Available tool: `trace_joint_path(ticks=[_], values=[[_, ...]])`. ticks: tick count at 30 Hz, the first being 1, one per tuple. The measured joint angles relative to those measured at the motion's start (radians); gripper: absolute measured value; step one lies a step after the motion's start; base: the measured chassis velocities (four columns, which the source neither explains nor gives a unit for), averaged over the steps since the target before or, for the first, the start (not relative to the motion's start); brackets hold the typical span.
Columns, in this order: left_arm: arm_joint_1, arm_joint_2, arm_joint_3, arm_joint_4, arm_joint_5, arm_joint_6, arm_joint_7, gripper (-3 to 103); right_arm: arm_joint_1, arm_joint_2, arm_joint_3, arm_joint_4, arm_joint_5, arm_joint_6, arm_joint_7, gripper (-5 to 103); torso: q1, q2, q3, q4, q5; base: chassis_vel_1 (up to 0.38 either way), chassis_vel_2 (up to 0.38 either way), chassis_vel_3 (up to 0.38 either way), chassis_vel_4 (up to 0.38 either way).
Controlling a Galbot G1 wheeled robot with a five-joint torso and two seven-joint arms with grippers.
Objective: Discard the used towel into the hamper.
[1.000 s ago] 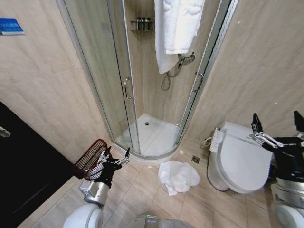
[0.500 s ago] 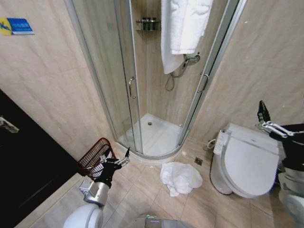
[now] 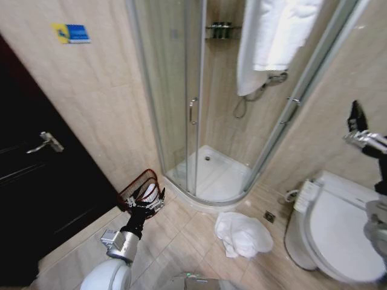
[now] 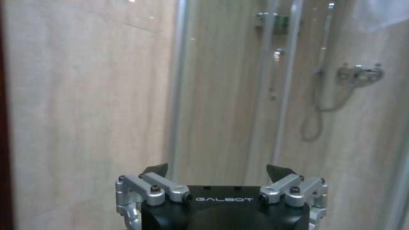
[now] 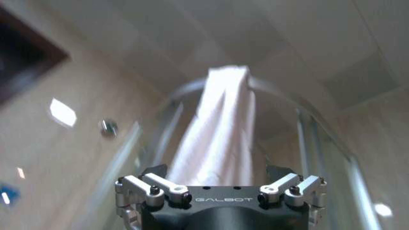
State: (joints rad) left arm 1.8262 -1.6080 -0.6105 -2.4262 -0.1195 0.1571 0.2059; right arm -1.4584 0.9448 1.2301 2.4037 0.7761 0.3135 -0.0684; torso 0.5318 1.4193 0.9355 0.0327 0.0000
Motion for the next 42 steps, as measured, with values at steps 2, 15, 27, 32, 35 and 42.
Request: trace_joint_path(ticks=[2,15,27,32,35,42], values=[[0.000,0.000,0.000,0.000,0.000,0.000,0.000,100,0.036,-0.051,-0.012,-0.004,0.017,0.029,0.042,100,0.000,0.000,0.000,0.0004,0.0000,0.094,0.111,0.094,0.107],[0.000,0.000,0.000,0.000,0.000,0.000,0.000,100,0.146,-0.236,0.056,-0.050,0.071,-0.092,0.191,100,0.000,0.000,0.000,-0.0002,0.0001,0.010,0.012,0.012,0.012],[0.000,0.000,0.000,0.000,0.000,0.000,0.000,100,0.119,-0.264,0.171,-0.025,0.172,-0.192,0.189,100,0.000,0.000,0.000,-0.0001,0.0000,0.000,0.000,0.000,0.000],[0.000,0.000,0.000,0.000,0.000,0.000,0.000,100,0.117,-0.277,0.185,-0.023,0.184,-0.199,0.190,100,-0.001,0.000,0.000,-0.0001,-0.0001,-0.048,0.054,0.055,-0.034],[0.000,0.000,0.000,0.000,0.000,0.000,0.000,100,0.116,-0.281,0.188,-0.020,0.188,-0.200,0.191,100,0.000,0.000,0.000,-0.0001,0.0002,-0.126,0.130,0.135,-0.109],[0.000,0.000,0.000,0.000,0.000,0.000,0.000,100,0.118,-0.289,0.191,-0.017,0.199,-0.199,0.192,100,0.000,0.000,0.000,0.0001,0.0006,-0.204,0.195,0.187,-0.187]])
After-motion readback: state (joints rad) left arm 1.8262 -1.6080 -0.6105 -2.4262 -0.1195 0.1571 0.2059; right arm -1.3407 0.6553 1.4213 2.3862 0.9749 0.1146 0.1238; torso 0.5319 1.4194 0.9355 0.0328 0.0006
